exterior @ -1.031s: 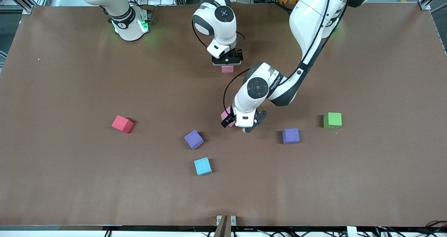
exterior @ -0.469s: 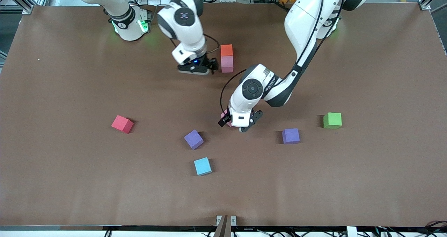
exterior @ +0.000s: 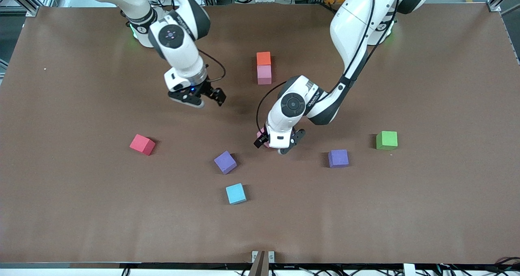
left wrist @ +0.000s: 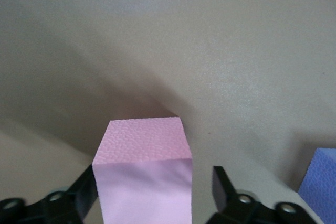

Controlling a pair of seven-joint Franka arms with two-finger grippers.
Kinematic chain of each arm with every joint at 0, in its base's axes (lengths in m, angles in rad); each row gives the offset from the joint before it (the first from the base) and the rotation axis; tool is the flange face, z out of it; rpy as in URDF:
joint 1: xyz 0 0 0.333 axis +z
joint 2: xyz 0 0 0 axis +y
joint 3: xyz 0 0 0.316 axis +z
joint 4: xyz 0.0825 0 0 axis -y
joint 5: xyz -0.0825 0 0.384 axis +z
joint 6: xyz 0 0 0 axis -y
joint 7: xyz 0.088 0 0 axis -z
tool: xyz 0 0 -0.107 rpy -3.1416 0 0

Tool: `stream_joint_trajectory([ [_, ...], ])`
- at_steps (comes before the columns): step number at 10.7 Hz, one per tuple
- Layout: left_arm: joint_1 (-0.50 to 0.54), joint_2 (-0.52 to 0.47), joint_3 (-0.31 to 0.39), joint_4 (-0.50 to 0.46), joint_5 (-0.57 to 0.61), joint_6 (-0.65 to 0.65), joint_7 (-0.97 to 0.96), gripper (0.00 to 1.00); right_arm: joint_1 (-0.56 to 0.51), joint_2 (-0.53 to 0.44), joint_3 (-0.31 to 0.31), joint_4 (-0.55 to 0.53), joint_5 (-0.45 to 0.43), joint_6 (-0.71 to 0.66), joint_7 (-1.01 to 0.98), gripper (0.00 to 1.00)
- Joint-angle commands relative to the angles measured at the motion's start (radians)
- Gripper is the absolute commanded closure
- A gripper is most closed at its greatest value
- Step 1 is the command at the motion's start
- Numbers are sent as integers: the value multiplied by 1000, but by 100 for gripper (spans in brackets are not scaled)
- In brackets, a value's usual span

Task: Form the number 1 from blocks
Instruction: 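Lift pink with the left gripper while the right gripper reaches the red block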

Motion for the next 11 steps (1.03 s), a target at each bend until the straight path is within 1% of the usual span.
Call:
stream_joint_trajectory([
  [1, -29, 8, 16, 19, 31, -15, 46, 97, -120, 27, 21, 31, -15, 29, 1, 0],
  [2, -30, 4, 7, 14, 47, -17, 59, 100, -160, 44, 20, 45, -15, 34, 1, 0],
  [3, -30, -11, 2, 13, 53, -30, 73, 100, -187, 50, 17, 57, -16, 33, -2, 0],
  [4, -30, -31, -12, 13, 73, -97, 137, 100, -238, 62, 17, 66, -30, 33, -34, 0],
  [5, -30, -60, -31, -1, 80, -165, 206, 100, -297, 76, 17, 66, -45, 33, -136, 0],
  [6, -29, -93, -48, -41, 88, -199, 250, 100, -347, 90, 17, 66, -47, 31, -233, 0],
  [7, -20, -114, -83, -82, 149, -199, 290, 100, -388, 104, 17, 66, -47, 28, -326, 0],
  [8, -10, -116, -119, -104, 187, -199, 307, 100, -433, 124, 17, 66, -53, 25, -467, 0],
  [9, -12, -116, -136, -116, 194, -199, 311, 100, -482, 147, 15, 65, -55, 24, -634, 0],
  [10, -13, -116, -150, -133, 211, -199, 336, 100, -514, 168, 9, 66, -55, 27, -733, 0],
  [11, -10, -127, -174, -160, 272, -199, 347, 100, -525, 191, 7, 68, -55, 33, -790, 0],
])
